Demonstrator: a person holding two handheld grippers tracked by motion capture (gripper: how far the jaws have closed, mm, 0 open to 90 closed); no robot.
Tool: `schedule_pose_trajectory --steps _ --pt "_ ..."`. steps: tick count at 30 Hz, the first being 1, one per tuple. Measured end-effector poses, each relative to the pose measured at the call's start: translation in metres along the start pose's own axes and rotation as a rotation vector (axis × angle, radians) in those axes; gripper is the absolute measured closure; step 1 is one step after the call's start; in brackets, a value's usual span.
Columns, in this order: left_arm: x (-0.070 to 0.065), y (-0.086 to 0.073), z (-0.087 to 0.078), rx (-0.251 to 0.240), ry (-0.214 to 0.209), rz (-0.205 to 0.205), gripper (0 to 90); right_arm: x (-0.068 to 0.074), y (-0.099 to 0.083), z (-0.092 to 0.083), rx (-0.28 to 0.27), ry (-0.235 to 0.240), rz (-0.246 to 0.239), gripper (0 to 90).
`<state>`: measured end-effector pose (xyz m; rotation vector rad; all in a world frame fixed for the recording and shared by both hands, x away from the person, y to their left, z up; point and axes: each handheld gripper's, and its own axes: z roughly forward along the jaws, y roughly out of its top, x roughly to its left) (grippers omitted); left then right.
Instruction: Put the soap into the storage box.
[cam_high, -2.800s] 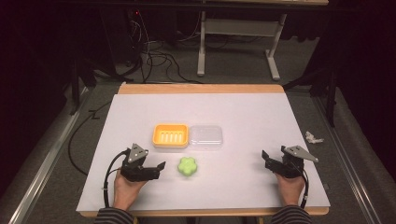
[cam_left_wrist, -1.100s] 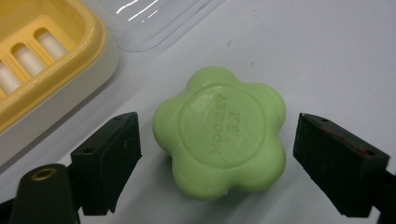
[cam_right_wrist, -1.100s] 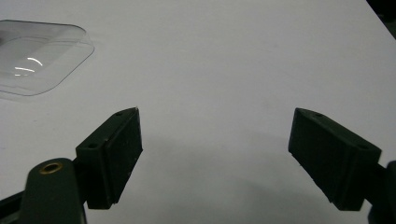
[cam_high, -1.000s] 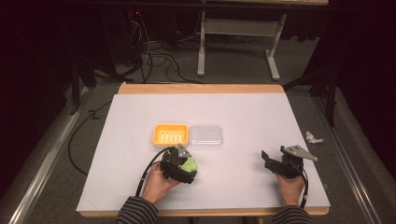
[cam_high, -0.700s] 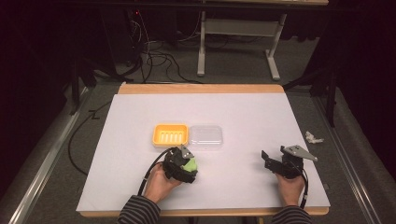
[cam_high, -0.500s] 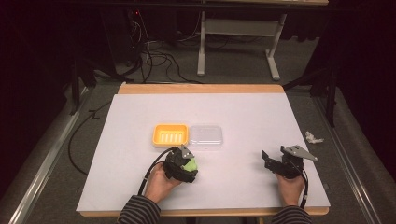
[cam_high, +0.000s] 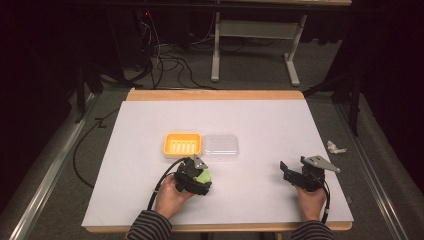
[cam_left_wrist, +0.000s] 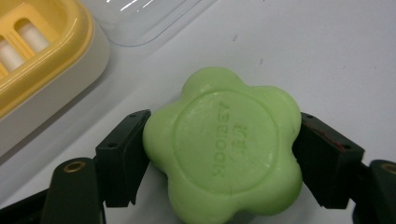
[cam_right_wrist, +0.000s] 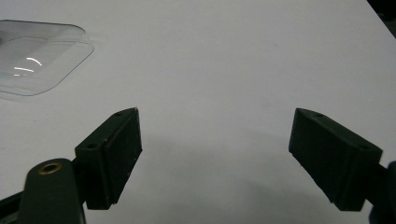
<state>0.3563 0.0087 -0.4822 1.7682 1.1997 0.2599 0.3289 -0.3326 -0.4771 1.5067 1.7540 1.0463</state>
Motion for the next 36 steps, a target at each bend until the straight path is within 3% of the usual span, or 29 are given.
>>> schedule_pose_trajectory --steps 4,13,36 --pt "0.001 0.003 -0.002 -0.012 0.003 -0.021 26.3 -0.001 0.000 0.000 0.000 0.001 -0.002 17.4" --pt "0.006 0.008 -0.013 -0.031 0.007 -0.012 26.7 -0.001 0.000 0.001 -0.002 0.000 -0.005 17.3" --pt "0.023 0.029 -0.044 -0.118 0.018 -0.081 27.4 -0.001 0.000 0.001 0.003 0.000 0.000 17.2"
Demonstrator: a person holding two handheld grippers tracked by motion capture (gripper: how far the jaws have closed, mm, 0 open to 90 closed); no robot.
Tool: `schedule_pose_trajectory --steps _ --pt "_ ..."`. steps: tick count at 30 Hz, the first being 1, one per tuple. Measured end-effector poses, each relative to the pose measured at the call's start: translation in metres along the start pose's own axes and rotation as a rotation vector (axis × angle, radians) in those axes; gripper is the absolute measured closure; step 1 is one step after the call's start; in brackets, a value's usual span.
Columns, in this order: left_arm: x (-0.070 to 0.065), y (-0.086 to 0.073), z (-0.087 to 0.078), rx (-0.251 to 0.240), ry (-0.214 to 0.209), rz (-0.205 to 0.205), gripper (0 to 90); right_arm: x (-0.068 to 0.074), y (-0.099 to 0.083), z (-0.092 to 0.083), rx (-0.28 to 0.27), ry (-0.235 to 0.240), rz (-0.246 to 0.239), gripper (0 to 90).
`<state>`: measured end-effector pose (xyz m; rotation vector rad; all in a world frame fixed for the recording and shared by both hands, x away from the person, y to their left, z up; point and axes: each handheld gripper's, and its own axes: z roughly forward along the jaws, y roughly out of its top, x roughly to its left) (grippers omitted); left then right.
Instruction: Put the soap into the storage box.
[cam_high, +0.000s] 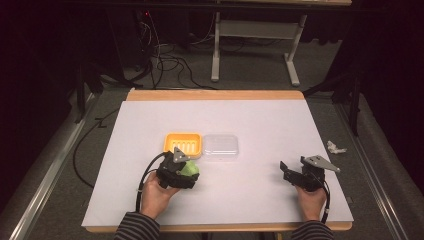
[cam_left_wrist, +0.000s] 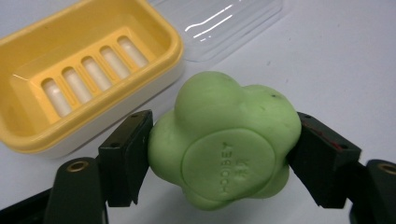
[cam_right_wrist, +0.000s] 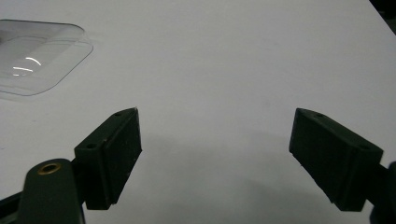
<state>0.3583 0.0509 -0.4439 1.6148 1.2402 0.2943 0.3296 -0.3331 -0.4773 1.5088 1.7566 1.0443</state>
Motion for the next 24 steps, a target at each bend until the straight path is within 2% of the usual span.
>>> schedule_pose_trajectory --steps 3,13,24 --pt "0.002 0.005 -0.003 -0.019 -0.005 -0.025 27.4 0.000 0.000 0.000 -0.002 0.000 -0.005 17.2" --pt "0.011 0.014 -0.010 -0.054 0.010 -0.052 27.4 0.000 0.000 0.000 0.000 0.000 -0.003 16.9" --pt "0.015 0.032 -0.014 -0.088 0.019 -0.059 27.4 -0.001 0.000 0.000 -0.005 0.003 -0.005 16.9"
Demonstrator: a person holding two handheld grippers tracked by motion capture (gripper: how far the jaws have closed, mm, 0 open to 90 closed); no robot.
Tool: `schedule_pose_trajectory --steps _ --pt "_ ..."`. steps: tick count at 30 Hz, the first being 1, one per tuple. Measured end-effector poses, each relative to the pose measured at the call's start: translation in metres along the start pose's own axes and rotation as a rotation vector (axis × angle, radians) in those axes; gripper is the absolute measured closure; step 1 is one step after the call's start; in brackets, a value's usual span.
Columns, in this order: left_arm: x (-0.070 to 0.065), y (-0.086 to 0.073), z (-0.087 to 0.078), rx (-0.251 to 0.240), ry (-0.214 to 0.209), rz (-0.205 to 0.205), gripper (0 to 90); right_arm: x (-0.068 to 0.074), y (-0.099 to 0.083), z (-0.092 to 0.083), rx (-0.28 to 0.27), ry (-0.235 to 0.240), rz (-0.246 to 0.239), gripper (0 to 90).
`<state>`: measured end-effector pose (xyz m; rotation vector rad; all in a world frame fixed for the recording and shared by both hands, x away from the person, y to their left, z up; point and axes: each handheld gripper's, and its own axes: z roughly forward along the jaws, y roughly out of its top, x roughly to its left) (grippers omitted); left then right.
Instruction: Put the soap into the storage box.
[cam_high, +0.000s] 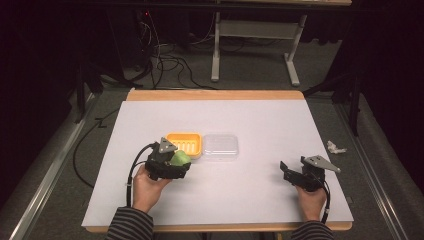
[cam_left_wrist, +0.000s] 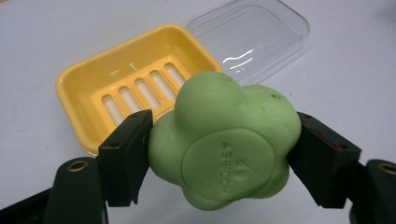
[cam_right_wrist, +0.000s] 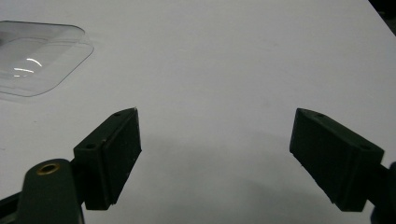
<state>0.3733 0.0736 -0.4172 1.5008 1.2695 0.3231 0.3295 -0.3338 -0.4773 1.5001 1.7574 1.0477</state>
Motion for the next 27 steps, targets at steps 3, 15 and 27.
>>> schedule_pose_trajectory --steps 3,15,27 --pt "0.000 0.004 -0.001 -0.008 -0.001 -0.003 27.4 0.001 0.000 0.000 0.003 -0.001 0.001 16.9" --pt "0.009 0.014 0.004 -0.017 0.015 -0.039 27.4 0.001 0.000 0.000 0.003 -0.001 0.002 16.9" --pt "0.016 0.026 0.011 -0.037 0.035 -0.059 27.4 0.000 0.000 0.000 0.003 -0.001 0.001 16.9"
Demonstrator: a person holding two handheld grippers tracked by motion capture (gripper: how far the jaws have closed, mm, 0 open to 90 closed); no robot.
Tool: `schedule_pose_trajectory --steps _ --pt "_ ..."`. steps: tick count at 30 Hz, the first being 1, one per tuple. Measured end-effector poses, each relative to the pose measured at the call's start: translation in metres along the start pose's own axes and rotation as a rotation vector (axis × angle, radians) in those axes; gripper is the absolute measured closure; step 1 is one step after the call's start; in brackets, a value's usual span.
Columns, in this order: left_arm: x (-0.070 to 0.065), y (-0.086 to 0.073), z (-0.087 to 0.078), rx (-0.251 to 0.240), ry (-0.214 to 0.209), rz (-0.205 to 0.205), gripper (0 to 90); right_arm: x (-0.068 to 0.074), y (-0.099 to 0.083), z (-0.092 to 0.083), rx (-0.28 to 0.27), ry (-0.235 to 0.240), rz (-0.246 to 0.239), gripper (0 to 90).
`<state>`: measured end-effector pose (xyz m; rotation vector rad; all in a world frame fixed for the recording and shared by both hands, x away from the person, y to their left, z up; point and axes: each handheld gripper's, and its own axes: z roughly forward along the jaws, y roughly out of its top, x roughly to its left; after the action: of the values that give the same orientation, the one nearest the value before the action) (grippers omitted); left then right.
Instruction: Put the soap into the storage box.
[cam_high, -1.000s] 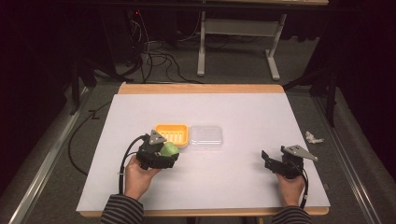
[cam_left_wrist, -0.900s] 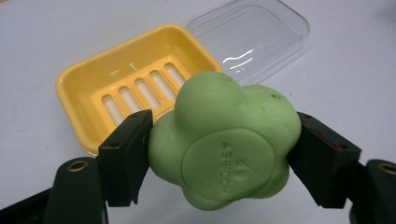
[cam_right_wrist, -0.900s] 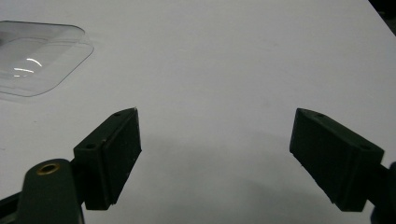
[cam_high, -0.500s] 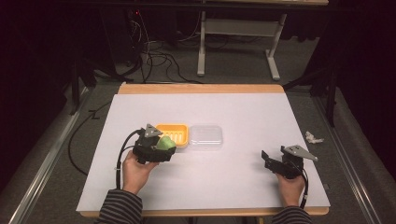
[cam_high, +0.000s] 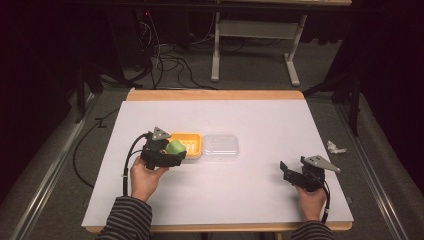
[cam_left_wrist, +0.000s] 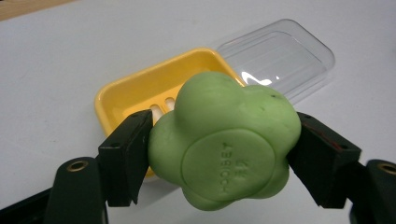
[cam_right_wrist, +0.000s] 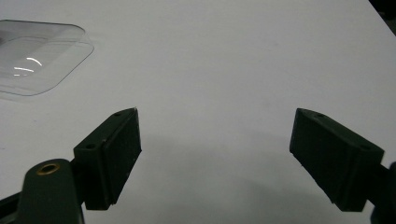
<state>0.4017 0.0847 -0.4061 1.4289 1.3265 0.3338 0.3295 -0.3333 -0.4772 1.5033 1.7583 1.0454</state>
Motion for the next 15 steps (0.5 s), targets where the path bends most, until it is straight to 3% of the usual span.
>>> schedule_pose_trajectory --steps 7,15 --pt "0.001 0.006 0.009 -0.004 0.019 0.021 27.4 0.000 0.000 0.000 -0.001 0.001 0.002 16.9" --pt "0.005 0.010 0.018 -0.010 0.034 -0.008 27.4 0.000 0.000 0.000 -0.003 0.000 0.002 16.9"
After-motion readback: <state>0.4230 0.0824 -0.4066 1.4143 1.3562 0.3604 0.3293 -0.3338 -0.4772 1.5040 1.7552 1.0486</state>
